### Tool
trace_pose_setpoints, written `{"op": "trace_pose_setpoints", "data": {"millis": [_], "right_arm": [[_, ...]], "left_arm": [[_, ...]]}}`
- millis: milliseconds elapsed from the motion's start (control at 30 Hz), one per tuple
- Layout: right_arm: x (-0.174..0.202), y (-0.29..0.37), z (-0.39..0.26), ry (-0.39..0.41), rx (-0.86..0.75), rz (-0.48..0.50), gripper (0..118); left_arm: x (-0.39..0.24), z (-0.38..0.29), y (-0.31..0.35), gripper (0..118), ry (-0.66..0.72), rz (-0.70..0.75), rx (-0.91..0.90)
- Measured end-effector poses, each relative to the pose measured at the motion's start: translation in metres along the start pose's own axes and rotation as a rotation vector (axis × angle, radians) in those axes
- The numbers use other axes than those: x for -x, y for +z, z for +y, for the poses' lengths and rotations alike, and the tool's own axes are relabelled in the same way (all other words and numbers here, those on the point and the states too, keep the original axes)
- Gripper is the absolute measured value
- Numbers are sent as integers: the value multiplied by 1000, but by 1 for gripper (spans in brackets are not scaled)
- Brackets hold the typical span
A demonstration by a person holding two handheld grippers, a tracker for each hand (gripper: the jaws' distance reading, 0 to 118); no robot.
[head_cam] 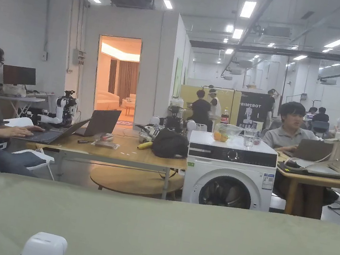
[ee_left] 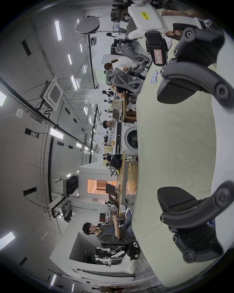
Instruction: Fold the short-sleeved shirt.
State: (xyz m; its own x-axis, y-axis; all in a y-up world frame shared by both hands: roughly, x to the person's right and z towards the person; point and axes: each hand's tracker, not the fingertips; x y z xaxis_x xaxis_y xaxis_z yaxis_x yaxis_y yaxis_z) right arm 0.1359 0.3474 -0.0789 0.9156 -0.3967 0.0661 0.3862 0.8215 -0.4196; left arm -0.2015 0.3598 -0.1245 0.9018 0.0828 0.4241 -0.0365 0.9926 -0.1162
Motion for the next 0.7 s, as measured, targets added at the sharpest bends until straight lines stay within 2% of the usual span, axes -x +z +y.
{"op": "trace_pose_setpoints", "data": {"millis": [267,367,533,700], "right_arm": [[1,0,-4,23,-2,-10,109],[-3,0,-3,-12,8,-9,109],[-13,2,-2,-70,30,61,109],[-17,3,-4,-89,28,62,109]], "left_arm": [[0,-4,1,106,9,-5,7],[-2,-3,1,106,-8,-10,13],[-4,-1,3,106,-5,-14,3],[-6,0,5,106,-12,-17,3]]}}
